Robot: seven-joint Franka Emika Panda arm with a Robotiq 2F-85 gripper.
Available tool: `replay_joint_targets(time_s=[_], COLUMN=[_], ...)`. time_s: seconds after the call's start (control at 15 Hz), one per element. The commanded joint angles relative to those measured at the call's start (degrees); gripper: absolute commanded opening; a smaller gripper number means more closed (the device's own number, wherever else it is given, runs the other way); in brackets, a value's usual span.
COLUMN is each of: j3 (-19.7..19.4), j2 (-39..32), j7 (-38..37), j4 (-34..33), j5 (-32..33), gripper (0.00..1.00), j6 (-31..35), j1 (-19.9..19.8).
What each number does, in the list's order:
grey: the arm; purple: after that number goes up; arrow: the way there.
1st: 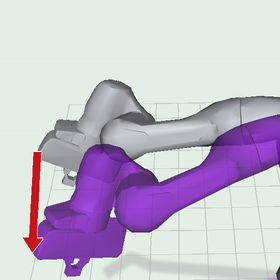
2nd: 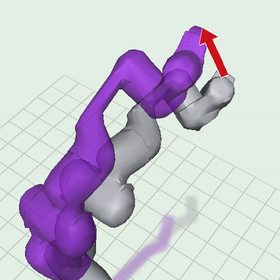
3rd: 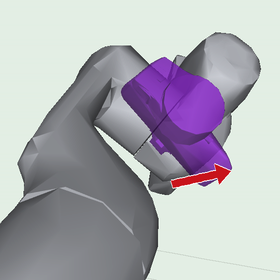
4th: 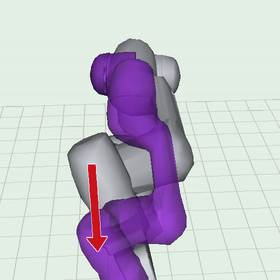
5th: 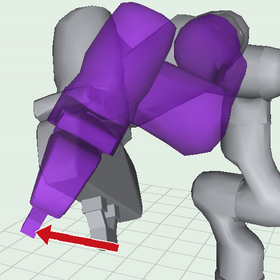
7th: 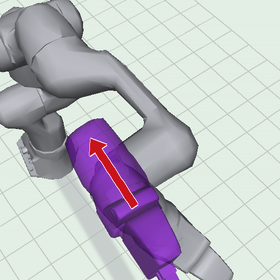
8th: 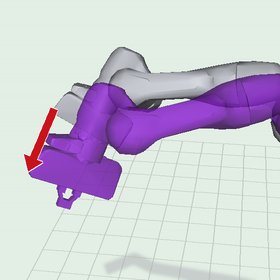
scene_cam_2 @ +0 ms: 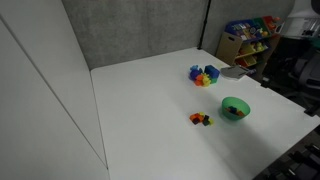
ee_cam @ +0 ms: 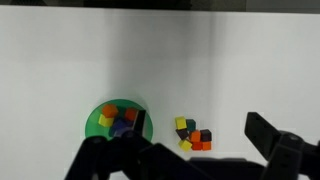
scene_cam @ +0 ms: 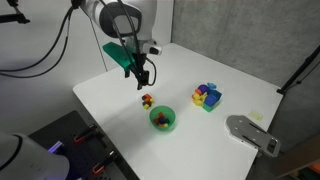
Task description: Pick up the yellow rear block and place it inside the green bowl
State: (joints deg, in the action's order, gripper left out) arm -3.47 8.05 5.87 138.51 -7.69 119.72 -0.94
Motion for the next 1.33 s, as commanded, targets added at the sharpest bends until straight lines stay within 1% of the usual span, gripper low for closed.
replay_joint_targets(time_s=[0.0, 0.2, 0.4, 0.87, 1.27], j3=[0.77, 1.64, 2.77, 6.08, 6.93], j2=[-2.85, -6.17, -10.64, -22.35, -31.72], j7=[1.96, 4.09, 6.32, 7.43, 5.51], j4=[2.95, 5.0, 5.29, 2.01, -2.55], j5=[-2.82, -4.0, -4.59, -3.68, 0.69], gripper=[1.0, 1.0, 1.0, 1.0, 1.0], j6=[7.19, 13.54, 18.6, 26.7, 32.96], j1=[0.63, 1.24, 1.66, 1.06, 1.27])
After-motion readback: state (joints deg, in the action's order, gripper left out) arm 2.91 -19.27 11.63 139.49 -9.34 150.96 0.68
